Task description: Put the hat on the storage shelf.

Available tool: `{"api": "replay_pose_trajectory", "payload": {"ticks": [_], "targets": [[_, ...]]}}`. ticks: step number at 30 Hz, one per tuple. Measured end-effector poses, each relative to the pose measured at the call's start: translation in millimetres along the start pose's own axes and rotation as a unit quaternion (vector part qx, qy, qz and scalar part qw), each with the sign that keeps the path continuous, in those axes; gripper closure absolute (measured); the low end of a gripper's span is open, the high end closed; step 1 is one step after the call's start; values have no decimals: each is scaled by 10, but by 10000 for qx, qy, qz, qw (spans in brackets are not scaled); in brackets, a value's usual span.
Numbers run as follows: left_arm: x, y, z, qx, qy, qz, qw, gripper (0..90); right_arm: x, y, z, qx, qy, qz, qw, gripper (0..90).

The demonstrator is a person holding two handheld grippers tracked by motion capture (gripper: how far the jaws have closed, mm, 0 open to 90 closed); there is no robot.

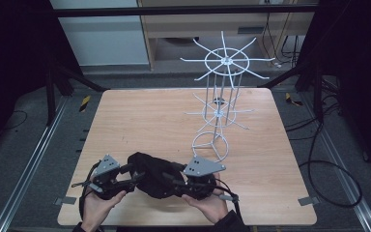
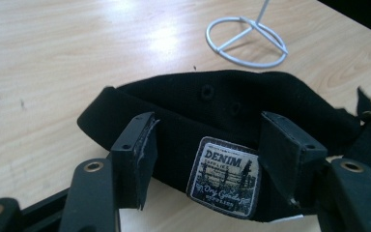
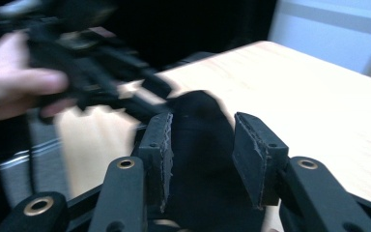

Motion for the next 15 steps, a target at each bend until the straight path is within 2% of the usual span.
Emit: {"api": "replay_pose_trajectory", "payload": {"ticks": [1, 4, 7, 9, 10, 11, 15], "targets": [[-24, 13, 0, 0, -3, -6, 10000, 389, 13, 1, 34, -142, 16, -24, 9999, 583], [-113, 52, -3, -9, 18, -55, 10000, 386, -25, -69, 122, -316, -32, -185, 9993, 582], [-137, 61, -6, 18, -23, -74, 10000, 381, -75, -136, 166, -341, -76, -276, 9990, 580], [-164, 59, -10, 53, -62, -107, 9999, 381, -142, -222, 222, -357, -113, -452, 9983, 571], [-193, 52, -19, 93, -96, -172, 9998, 378, -219, -317, 285, -396, -178, -661, 9969, 562], [-193, 52, -19, 93, -96, -172, 9998, 378, -219, -317, 285, -396, -178, -661, 9969, 562], [-250, 25, -54, 259, -164, -321, 9990, 380, -406, -473, 411, -547, -277, -1048, 9926, 528]]}}
Point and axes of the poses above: each handheld gripper's, and its own axes: y roughly backward along the jaws, x roughly out of its top, z roughly to its right, the point moved 1 cm from there along -y, roughly forward along the jaws, and after that the axes turned 7 degrees about -y, right-handed, at the moved point
